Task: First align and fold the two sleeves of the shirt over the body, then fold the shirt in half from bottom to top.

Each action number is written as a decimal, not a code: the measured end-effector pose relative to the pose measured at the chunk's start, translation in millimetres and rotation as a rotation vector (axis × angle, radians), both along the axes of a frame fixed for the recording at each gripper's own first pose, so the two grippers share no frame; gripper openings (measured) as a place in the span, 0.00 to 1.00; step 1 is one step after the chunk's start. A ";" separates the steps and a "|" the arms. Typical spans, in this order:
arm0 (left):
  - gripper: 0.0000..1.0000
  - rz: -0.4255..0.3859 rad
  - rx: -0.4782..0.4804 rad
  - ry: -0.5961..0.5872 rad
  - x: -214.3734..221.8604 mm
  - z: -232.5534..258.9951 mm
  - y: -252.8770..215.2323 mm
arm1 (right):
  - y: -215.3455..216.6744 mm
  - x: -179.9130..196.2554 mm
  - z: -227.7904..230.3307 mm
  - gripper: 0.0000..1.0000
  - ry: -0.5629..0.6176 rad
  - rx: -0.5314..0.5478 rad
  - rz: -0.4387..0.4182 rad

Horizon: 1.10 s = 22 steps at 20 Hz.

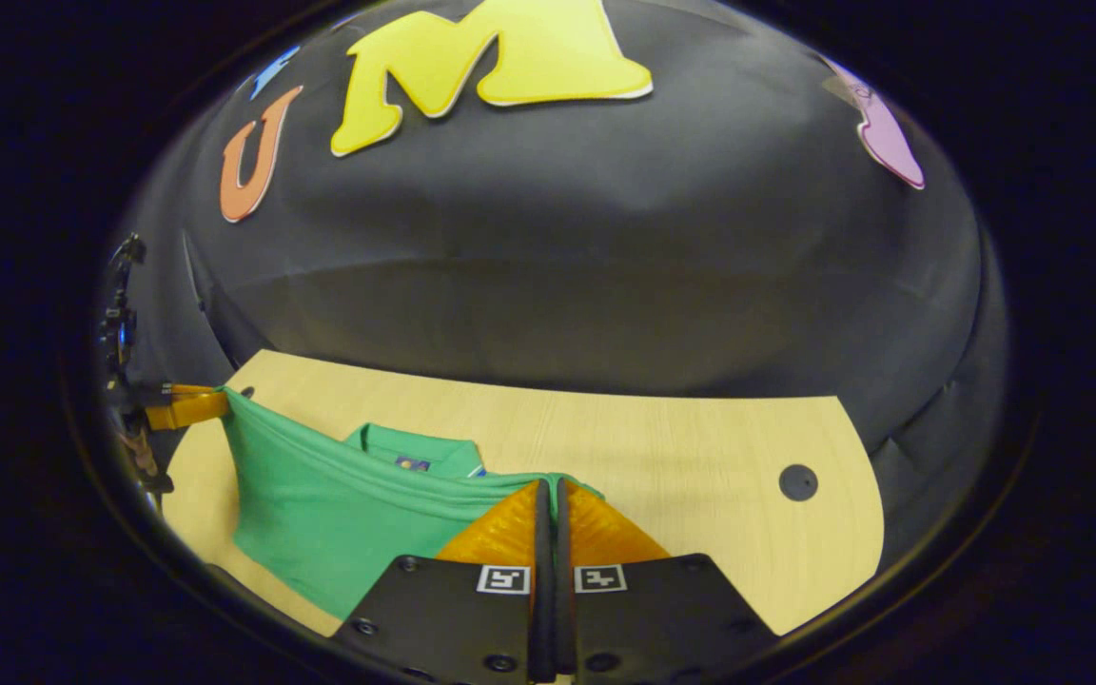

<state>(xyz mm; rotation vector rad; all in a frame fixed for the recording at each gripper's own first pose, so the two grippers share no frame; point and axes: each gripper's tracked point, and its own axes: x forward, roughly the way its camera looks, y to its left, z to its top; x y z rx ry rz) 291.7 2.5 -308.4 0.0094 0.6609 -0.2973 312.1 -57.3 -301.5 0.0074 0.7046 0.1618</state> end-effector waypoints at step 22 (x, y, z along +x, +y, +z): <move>0.99 0.153 -0.074 -0.160 -26.3 62.5 -14.8 | 13.8 -34.3 59.8 0.97 -0.179 -0.062 -0.092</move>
